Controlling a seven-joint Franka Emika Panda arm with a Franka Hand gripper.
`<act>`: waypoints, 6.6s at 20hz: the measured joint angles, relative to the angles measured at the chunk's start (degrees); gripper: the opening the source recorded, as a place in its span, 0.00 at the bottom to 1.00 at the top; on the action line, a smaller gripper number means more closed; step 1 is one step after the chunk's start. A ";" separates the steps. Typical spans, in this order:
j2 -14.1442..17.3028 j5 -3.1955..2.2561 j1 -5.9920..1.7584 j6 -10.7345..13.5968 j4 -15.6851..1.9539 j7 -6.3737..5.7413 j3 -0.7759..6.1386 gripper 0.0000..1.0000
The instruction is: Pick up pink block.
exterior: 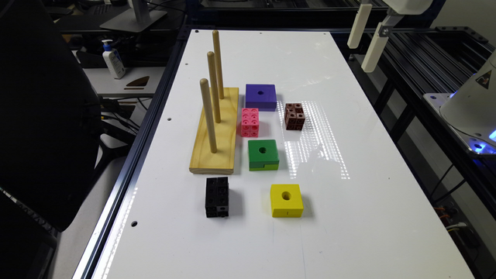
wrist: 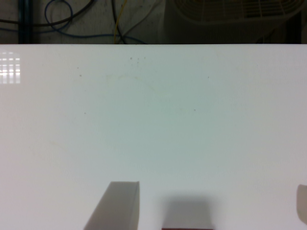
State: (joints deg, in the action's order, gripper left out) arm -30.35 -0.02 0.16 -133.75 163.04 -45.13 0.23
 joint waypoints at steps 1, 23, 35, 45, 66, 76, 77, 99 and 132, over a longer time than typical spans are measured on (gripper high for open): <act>0.03 0.00 0.00 -0.09 -0.10 0.00 0.00 1.00; 13.87 0.00 0.00 -3.25 -11.21 0.00 0.00 1.00; 15.77 0.00 -0.23 -3.25 -13.43 0.01 -0.01 1.00; 20.96 0.00 -0.23 -3.26 -18.65 0.01 -0.01 1.00; 28.78 0.00 0.03 -3.26 -26.90 -0.34 0.85 1.00; 30.38 0.00 0.04 -3.26 -28.68 -0.52 1.14 1.00; 30.43 0.00 0.04 -3.26 -28.70 -0.60 1.24 1.00; 36.51 0.00 0.05 -7.79 -30.02 -0.98 1.83 1.00; 48.93 0.00 0.05 -14.97 -34.00 -1.25 2.53 1.00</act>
State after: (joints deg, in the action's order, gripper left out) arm 18.57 -0.02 0.20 -148.72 129.04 -46.39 2.77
